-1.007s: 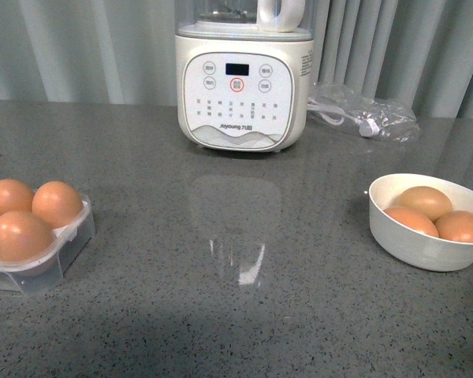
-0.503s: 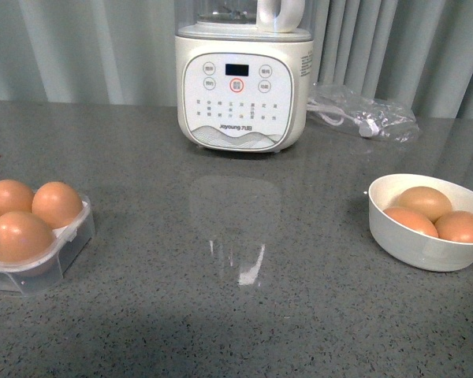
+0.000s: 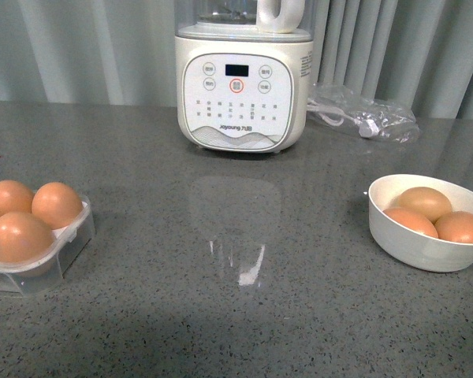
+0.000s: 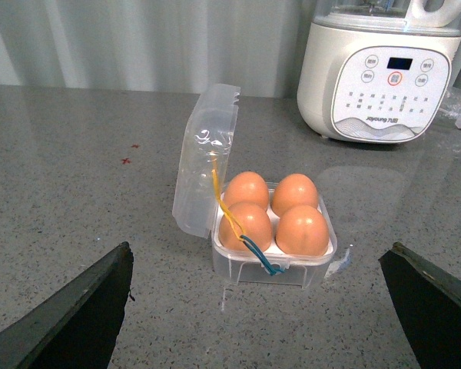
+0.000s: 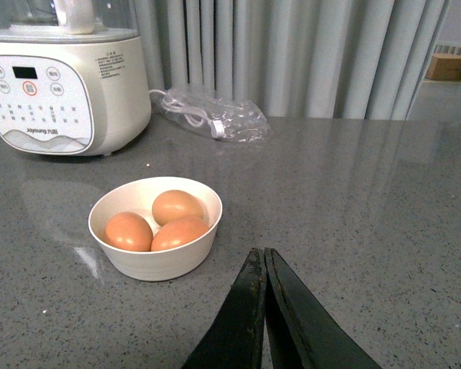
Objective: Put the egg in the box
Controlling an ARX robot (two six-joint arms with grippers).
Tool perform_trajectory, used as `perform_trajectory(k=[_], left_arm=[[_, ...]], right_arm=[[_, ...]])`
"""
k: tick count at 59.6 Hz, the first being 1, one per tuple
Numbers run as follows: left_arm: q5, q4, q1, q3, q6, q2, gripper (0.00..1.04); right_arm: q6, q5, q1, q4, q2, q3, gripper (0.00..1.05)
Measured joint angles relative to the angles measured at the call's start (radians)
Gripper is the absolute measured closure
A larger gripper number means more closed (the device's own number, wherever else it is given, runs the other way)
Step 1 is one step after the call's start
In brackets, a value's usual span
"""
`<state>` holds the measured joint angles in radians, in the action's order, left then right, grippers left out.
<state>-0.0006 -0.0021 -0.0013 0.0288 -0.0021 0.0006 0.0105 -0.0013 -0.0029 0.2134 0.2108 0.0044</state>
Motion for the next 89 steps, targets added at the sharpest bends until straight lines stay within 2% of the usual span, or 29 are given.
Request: perform_trajectory(k=[9, 15, 30, 35, 44, 48, 51, 58, 62, 63, 67, 68, 70, 72, 75, 83, 89], left_arm=[[0.0, 0.0, 0.0, 0.0, 0.0, 0.0, 0.07], [0.0, 0.0, 0.0, 0.0, 0.0, 0.0, 0.07], [0.0, 0.0, 0.0, 0.0, 0.0, 0.0, 0.07], [0.0, 0.0, 0.0, 0.0, 0.0, 0.0, 0.07], [0.0, 0.0, 0.0, 0.0, 0.0, 0.0, 0.07], [0.0, 0.0, 0.0, 0.0, 0.0, 0.0, 0.07], [0.0, 0.0, 0.0, 0.0, 0.0, 0.0, 0.07], [0.0, 0.0, 0.0, 0.0, 0.0, 0.0, 0.07], [0.0, 0.0, 0.0, 0.0, 0.0, 0.0, 0.07], [-0.029, -0.014, -0.01, 0.004, -0.004, 0.011, 0.07], [-0.31, -0.226, -0.097, 0.084, -0.069, 0.136, 0.07], [-0.329, -0.255, -0.106, 0.096, -0.074, 0.161, 0.07], [-0.472, -0.335, -0.128, 0.129, -0.09, 0.236, 0.07], [-0.533, -0.354, -0.131, 0.135, -0.09, 0.279, 0.07], [-0.537, -0.342, -0.107, 0.149, -0.092, 0.296, 0.07], [-0.462, -0.231, -0.023, 0.192, -0.069, 0.34, 0.07], [-0.34, -0.097, 0.068, 0.213, -0.035, 0.44, 0.07]], right_arm=[[0.0, 0.0, 0.0, -0.04, -0.04, 0.0, 1.01], [0.0, 0.0, 0.0, -0.206, -0.179, 0.001, 1.01], [0.001, -0.001, 0.0, -0.213, -0.206, 0.001, 1.01], [0.0, -0.001, 0.0, -0.213, -0.206, 0.001, 0.83], [0.0, 0.0, 0.0, -0.213, -0.206, 0.001, 0.58], [0.0, 0.0, 0.0, -0.213, -0.206, 0.001, 0.4], [0.0, 0.0, 0.0, -0.213, -0.206, 0.001, 0.33], [0.0, 0.0, 0.0, -0.213, -0.206, 0.001, 0.06], [0.0, 0.0, 0.0, -0.213, -0.206, 0.001, 0.08], [-0.001, 0.0, 0.0, -0.213, -0.206, 0.001, 0.07], [0.0, 0.0, 0.0, -0.213, -0.206, 0.001, 0.07], [-0.001, 0.0, 0.0, -0.213, -0.206, 0.001, 0.07], [-0.001, 0.0, 0.0, -0.213, -0.207, 0.001, 0.07], [-0.001, -0.003, 0.0, -0.213, -0.207, 0.001, 0.07], [-0.001, -0.002, 0.0, -0.213, -0.206, 0.001, 0.07], [-0.001, 0.0, 0.0, -0.213, -0.207, 0.001, 0.07], [-0.001, 0.0, 0.0, -0.213, -0.207, 0.001, 0.07]])
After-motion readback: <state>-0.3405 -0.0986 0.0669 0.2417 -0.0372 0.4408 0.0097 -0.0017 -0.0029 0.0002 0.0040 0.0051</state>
